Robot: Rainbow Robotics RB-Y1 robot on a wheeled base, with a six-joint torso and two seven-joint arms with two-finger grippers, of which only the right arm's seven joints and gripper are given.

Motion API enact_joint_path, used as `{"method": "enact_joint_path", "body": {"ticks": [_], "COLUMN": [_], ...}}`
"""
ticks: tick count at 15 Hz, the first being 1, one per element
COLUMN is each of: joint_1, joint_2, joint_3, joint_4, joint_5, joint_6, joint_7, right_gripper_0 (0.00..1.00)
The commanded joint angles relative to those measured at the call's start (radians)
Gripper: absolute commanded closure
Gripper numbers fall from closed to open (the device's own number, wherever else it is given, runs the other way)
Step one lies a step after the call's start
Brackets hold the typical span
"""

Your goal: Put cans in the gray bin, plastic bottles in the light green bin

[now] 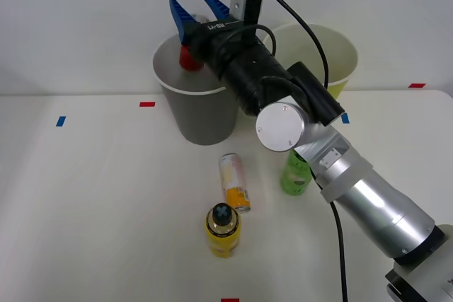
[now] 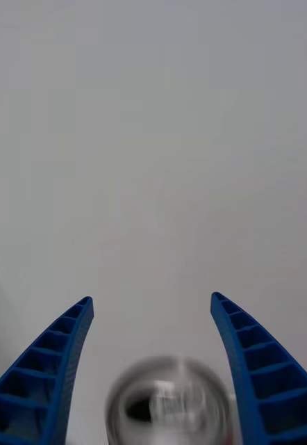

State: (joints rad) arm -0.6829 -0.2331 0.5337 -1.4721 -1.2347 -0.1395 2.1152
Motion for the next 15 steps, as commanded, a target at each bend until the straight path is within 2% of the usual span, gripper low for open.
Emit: {"method": "enact_joint_path", "body": {"ticks": [1, 11, 12, 15], "joint_1": [0.0, 0.003, 0.019, 0.117], "joint_2": [0.006, -0.003, -0.017, -0.08], "joint_3": [0.0, 0.005, 0.008, 0.018], "joint_4": [0.0, -0.02, -0.048, -0.195], "joint_5": [-0.006, 0.029, 0.024, 0.012], "joint_6": [0.0, -0.002, -0.002, -0.002], "joint_7": [-0.008, -0.009, -0.014, -0.026], "right_gripper_0": [0.35, 0.32, 0.32, 0.21]}}
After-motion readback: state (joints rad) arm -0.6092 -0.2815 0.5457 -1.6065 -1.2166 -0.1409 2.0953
